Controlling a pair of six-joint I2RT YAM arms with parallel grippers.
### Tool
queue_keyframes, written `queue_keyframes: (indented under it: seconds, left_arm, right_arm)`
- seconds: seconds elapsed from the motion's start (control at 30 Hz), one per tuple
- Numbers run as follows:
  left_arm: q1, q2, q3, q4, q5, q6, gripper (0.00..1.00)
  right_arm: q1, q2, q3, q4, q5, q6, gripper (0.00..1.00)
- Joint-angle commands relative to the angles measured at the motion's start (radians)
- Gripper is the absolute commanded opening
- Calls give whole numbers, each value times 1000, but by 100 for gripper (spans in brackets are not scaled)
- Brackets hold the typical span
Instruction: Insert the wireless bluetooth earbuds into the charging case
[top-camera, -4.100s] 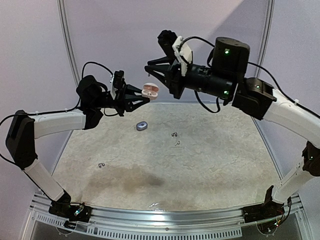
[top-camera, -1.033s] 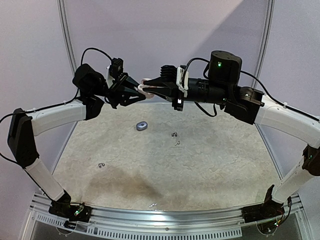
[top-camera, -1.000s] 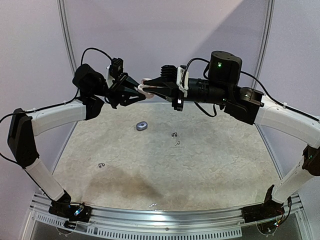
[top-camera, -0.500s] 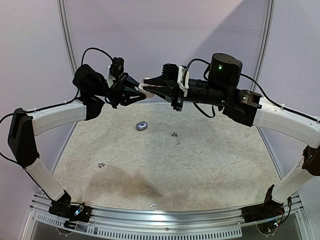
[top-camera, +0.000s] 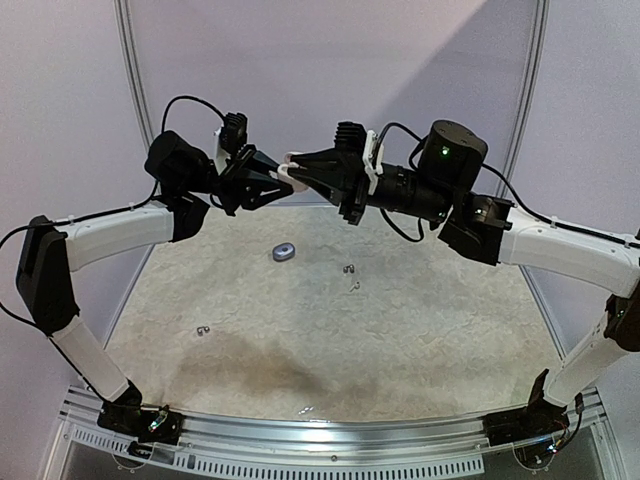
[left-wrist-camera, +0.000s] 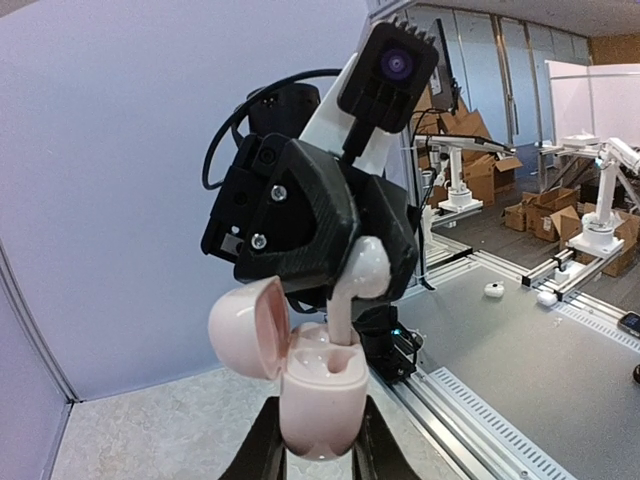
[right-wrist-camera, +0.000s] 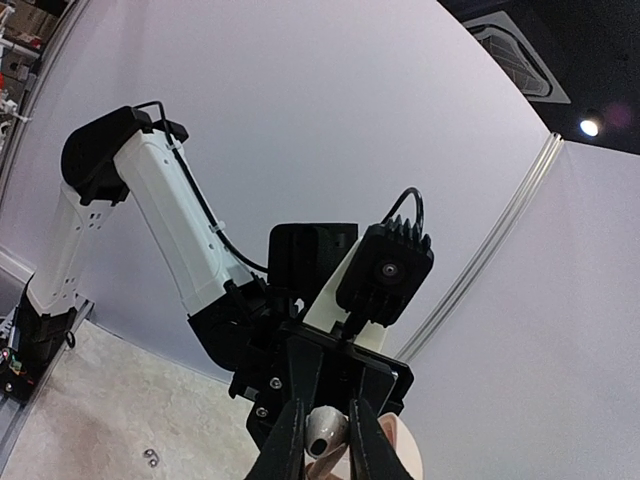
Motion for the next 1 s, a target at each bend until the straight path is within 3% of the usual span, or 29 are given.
queue_keyframes:
  seconds: [0.0,0.27,0.63,0.97]
  left_arm:
    - [-1,3,-7,53,-15,-14,0]
    - [0,5,-6,64,-27,-17,0]
    - [0,7,-9,66,-55,-12,0]
    - [5,6,-13,75,-62,-12,0]
  right_arm:
    - [-13,18,-36,31,42,80,14]
    - [-13,22,-38,27,61,94,16]
    - [-13,59,-58,154,62,222,15]
    - [-14,39,-84,110,110,199,16]
